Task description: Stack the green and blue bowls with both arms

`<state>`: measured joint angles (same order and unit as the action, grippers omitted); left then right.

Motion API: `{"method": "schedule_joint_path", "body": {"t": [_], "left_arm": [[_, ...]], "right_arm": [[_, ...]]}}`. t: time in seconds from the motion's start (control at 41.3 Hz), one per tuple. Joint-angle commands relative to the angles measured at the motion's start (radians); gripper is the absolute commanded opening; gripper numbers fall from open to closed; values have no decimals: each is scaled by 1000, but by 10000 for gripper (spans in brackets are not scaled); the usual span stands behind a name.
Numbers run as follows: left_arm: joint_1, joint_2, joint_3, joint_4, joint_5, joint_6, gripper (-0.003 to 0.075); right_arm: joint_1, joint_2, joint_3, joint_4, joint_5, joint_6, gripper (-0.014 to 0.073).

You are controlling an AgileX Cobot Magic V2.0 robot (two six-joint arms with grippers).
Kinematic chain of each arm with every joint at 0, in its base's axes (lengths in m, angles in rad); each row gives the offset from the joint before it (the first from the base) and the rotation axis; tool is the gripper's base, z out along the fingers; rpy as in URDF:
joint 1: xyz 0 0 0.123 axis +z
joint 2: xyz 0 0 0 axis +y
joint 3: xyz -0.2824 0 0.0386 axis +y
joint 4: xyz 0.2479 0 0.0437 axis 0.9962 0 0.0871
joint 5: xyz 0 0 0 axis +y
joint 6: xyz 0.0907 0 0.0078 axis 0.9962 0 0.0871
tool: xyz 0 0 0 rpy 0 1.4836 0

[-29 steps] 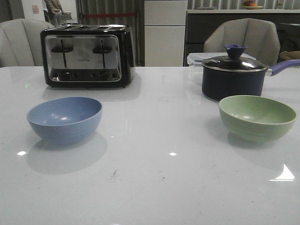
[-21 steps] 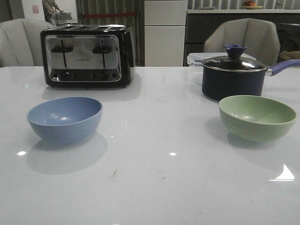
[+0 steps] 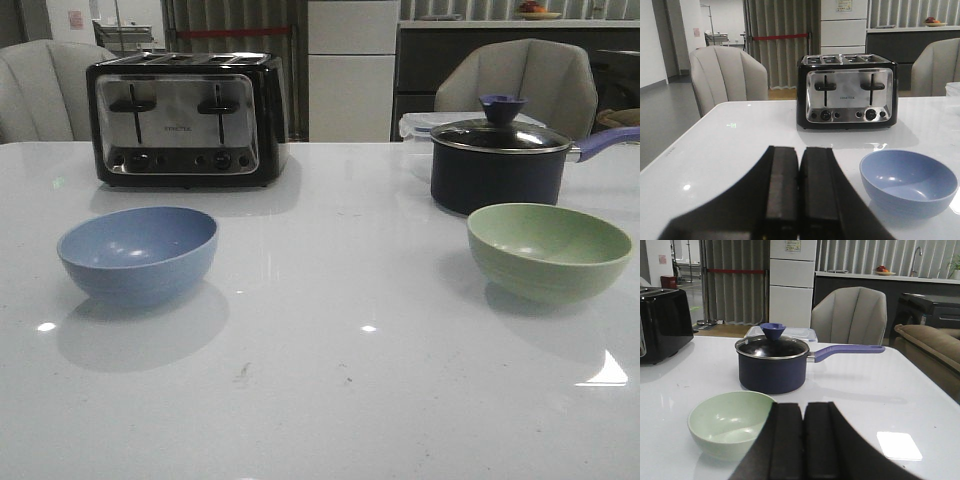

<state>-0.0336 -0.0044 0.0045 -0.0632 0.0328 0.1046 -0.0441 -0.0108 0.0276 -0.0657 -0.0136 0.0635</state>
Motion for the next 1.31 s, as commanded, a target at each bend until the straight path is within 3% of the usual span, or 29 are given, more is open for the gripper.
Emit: {"method": "schedule_joint_path", "body": {"t": [0.0, 0.145, 0.242, 0.46, 0.751, 0.993, 1.283], "left_arm": [[-4, -19, 3, -10, -124, -4, 100], [-4, -18, -17, -10, -235, -5, 100], [-4, -18, -99, -10, -216, -7, 100], [-4, 35, -418, -10, 18, -7, 100], [-4, 300, -756, -10, 374, -7, 100], [-4, 457, -768, -10, 509, -7, 100], [-4, 585, -715, -10, 517, -7, 100]], "right_arm": [[-6, -18, -3, -6, -99, -1, 29], [-5, -18, -49, -6, -151, -1, 29], [-5, -18, -140, -6, -93, -1, 29], [-5, 41, -426, -6, 156, -1, 29], [-5, 325, -742, -4, 519, -1, 29], [-5, 512, -755, -4, 637, -1, 29], [-5, 674, -749, -4, 672, -1, 29]]}}
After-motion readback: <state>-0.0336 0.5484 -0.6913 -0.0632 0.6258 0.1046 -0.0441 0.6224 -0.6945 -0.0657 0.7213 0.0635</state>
